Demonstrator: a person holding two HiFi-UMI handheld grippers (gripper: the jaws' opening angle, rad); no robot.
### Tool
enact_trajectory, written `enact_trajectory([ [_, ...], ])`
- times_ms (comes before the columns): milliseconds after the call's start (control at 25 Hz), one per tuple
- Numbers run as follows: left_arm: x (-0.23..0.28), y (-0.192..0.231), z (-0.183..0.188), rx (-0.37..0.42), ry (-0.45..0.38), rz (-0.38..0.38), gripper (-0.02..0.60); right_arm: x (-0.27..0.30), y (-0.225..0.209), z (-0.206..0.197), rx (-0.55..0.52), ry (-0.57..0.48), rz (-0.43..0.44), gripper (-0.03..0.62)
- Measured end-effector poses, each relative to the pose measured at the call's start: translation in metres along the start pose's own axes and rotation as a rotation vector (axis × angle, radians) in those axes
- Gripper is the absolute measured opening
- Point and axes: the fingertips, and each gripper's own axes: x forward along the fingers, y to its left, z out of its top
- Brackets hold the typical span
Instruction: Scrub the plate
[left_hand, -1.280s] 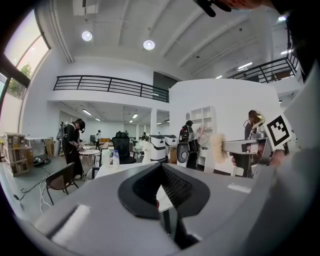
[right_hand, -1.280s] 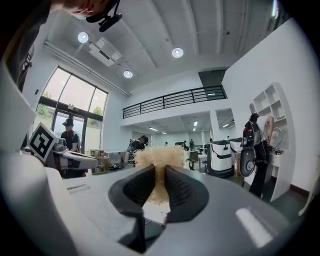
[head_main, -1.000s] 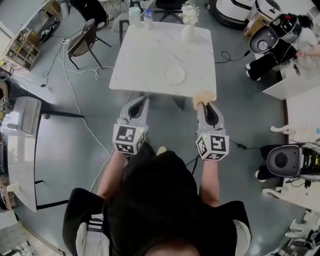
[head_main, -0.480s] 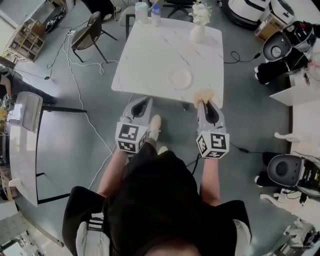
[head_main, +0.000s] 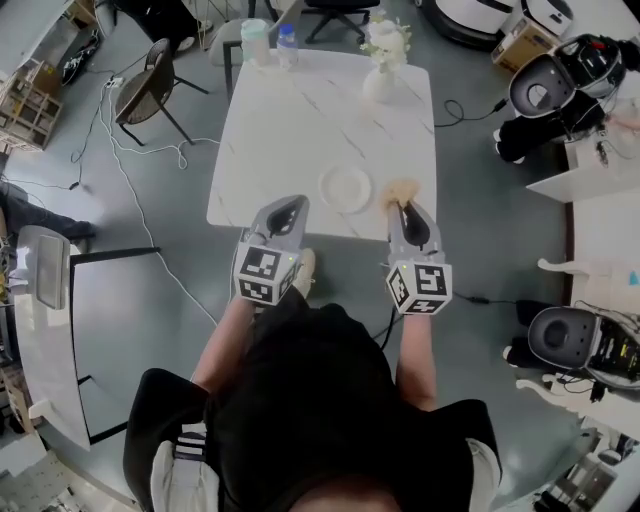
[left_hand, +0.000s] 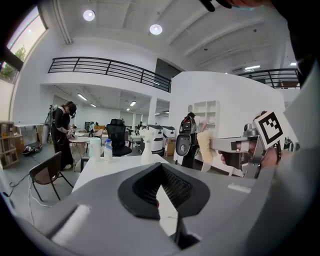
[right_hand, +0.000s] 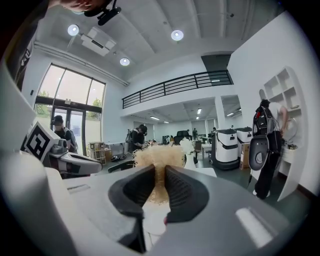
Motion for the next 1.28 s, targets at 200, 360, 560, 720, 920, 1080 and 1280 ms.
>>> enact_trajectory([
  [200,0.044,0.024,0.012,-0.013,0.015,-0.069,0.008,0.043,-0.007,0.011,-0.015,0.019,-0.032,0.061],
  [360,0.076,0.039,0.005,-0.021,0.043,-0.146,0.008,0.072,-0.015,0.013,0.004,0.038,-0.059,0.061],
  [560,0.101,0.063,-0.002,-0.057,0.062,-0.18,0.008,0.106,-0.015,0.012,-0.002,0.065,-0.088,0.061],
  [720,0.116,0.077,-0.012,-0.056,0.085,-0.202,0.008,0.13,-0.01,0.0,0.002,0.101,-0.09,0.061],
  [920,0.122,0.083,-0.033,-0.085,0.126,-0.203,0.008,0.151,0.001,-0.024,-0.007,0.173,-0.061,0.061],
  [1080,0.128,0.085,-0.055,-0.117,0.169,-0.193,0.008,0.166,0.001,-0.041,-0.003,0.216,-0.033,0.061],
  [1280,0.142,0.091,-0.076,-0.131,0.214,-0.141,0.008,0.187,-0.008,-0.069,0.047,0.269,0.019,0.061],
])
